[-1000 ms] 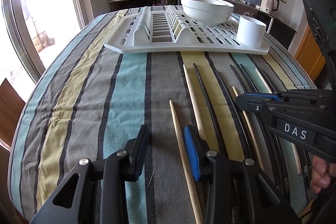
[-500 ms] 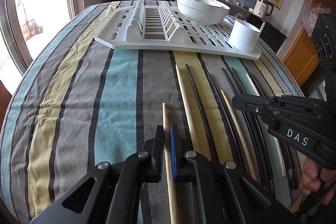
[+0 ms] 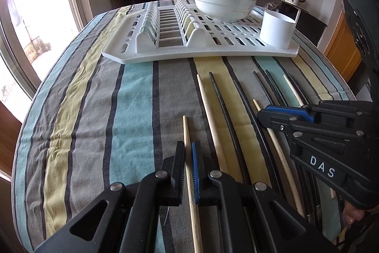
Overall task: Organize utensils
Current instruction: 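Lift the chopsticks with the left tool while the right tool carries its chopstick toward the white cup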
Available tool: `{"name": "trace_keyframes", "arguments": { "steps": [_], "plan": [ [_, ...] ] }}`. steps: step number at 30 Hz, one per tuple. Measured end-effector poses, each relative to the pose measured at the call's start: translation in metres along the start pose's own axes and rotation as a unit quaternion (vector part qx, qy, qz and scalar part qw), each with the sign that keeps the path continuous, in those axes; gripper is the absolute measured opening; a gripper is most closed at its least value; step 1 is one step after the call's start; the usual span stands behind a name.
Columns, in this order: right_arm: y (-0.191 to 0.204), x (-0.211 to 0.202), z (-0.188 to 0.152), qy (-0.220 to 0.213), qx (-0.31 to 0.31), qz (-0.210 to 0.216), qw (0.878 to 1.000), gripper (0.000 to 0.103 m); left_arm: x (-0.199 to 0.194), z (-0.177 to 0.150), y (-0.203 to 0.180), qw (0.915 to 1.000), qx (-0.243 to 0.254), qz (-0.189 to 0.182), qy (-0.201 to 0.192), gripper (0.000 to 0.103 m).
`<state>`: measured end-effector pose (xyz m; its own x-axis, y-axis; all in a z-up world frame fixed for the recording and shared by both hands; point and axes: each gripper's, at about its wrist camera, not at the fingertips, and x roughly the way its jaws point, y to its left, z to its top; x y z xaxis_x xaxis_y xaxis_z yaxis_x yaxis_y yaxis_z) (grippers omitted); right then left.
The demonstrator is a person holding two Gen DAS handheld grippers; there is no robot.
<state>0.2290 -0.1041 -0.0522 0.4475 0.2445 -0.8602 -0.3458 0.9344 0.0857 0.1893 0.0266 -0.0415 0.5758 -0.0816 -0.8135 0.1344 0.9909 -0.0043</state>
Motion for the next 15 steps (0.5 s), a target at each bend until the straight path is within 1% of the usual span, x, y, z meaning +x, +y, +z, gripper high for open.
{"name": "trace_keyframes", "arguments": {
  "steps": [4, 8, 15],
  "plan": [
    [-0.004, -0.001, 0.0, -0.002, 0.008, 0.014, 1.0, 0.005, 0.001, 0.002, 0.002, 1.0, 0.0, -0.007, 0.0, 0.006],
    [-0.01, -0.013, 0.0, -0.019, 0.017, 0.03, 0.999, 0.005, 0.0, 0.004, 0.008, 0.9996, -0.013, -0.025, -0.002, 0.006],
    [-0.016, -0.048, 0.005, -0.06, 0.023, 0.052, 0.997, 0.005, -0.027, 0.013, 0.009, 0.9985, -0.017, -0.036, -0.037, 0.006]
  ]
}}
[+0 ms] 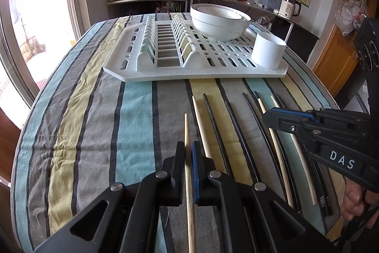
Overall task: Organize utensils
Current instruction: 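Lift the chopsticks with the left tool while the right tool carries its chopstick toward the white cup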
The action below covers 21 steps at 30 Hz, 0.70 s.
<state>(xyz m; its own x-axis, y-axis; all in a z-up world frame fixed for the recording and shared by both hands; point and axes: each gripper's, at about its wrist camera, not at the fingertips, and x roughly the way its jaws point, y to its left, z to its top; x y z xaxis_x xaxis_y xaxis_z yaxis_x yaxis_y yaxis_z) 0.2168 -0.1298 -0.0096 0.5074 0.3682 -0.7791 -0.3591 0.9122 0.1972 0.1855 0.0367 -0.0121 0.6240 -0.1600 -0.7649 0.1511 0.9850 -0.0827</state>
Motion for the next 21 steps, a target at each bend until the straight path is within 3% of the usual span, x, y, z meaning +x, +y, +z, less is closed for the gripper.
{"name": "trace_keyframes", "arguments": {
  "steps": [13, 21],
  "plan": [
    [-0.006, -0.074, 0.011, -0.091, -0.002, 0.027, 0.996, 0.004, -0.066, 0.03, -0.002, 0.9964, 0.0, -0.007, -0.085, 0.006],
    [0.002, -0.093, 0.0, -0.122, -0.026, 0.024, 0.992, 0.004, -0.089, 0.026, -0.009, 0.9933, 0.007, -0.007, -0.115, 0.006]
  ]
}}
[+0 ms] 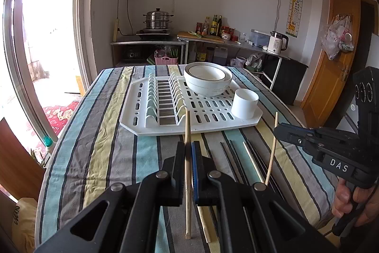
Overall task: Organize utensils
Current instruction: 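Lift the chopsticks with the left tool while the right tool carries its chopstick toward the white cup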
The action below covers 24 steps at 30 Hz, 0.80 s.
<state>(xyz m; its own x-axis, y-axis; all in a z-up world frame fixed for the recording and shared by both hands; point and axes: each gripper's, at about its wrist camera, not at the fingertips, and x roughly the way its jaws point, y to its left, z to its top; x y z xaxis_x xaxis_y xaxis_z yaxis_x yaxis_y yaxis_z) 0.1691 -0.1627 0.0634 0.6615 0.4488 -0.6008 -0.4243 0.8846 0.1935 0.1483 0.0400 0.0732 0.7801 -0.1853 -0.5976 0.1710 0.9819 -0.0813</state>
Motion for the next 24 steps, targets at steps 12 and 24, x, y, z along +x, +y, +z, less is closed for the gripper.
{"name": "trace_keyframes", "arguments": {
  "steps": [12, 24],
  "plan": [
    [-0.003, -0.025, 0.008, -0.036, -0.008, 0.01, 0.999, 0.003, -0.018, 0.007, -0.008, 0.9997, 0.006, -0.001, -0.022, 0.006],
    [-0.056, -0.038, 0.053, -0.082, 0.0, -0.046, 0.996, 0.003, 0.019, 0.065, -0.033, 0.9978, 0.011, -0.053, -0.039, 0.006]
  ]
}}
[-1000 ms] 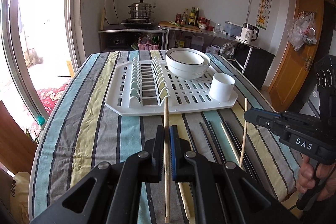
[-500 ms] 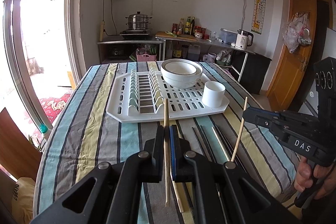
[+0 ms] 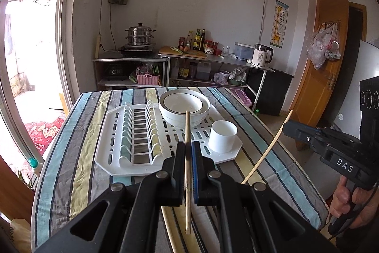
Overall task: Organize utensils
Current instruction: 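Lift the chopsticks with the left tool while the right tool carries its chopstick toward the white cup, then insert the chopstick into the white cup and open the left tool while the right tool does the same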
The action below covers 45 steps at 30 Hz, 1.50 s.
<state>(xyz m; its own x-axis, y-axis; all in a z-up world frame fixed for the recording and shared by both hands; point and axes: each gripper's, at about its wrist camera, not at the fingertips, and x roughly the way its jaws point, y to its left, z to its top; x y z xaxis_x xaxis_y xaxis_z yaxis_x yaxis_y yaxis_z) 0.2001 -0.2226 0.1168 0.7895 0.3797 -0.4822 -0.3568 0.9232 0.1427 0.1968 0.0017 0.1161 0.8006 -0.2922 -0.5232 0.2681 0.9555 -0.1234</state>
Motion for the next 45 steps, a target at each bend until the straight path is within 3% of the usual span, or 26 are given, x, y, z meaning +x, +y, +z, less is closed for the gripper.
{"name": "trace_keyframes", "arguments": {
  "steps": [7, 17, 23, 39, 45],
  "plan": [
    [-0.036, 0.009, 0.025, -0.017, 0.013, -0.027, 0.999, 0.003, 0.047, 0.039, -0.017, 0.9995, -0.002, -0.033, -0.001, 0.006],
    [-0.069, 0.024, 0.064, -0.047, 0.03, -0.035, 0.998, 0.003, 0.097, 0.097, -0.04, 0.9983, -0.012, -0.048, -0.029, 0.006],
    [-0.077, 0.04, 0.075, -0.05, 0.035, -0.033, 0.998, 0.003, 0.129, 0.114, -0.045, 0.9974, -0.025, -0.057, -0.034, 0.006],
    [-0.113, 0.105, 0.054, -0.001, 0.094, -0.017, 0.995, 0.003, 0.204, 0.085, -0.023, 0.9915, -0.108, -0.071, 0.013, 0.006],
    [-0.119, 0.116, 0.045, 0.019, 0.106, -0.019, 0.994, 0.001, 0.212, 0.066, -0.018, 0.9917, -0.109, -0.059, 0.036, 0.006]
  ]
}}
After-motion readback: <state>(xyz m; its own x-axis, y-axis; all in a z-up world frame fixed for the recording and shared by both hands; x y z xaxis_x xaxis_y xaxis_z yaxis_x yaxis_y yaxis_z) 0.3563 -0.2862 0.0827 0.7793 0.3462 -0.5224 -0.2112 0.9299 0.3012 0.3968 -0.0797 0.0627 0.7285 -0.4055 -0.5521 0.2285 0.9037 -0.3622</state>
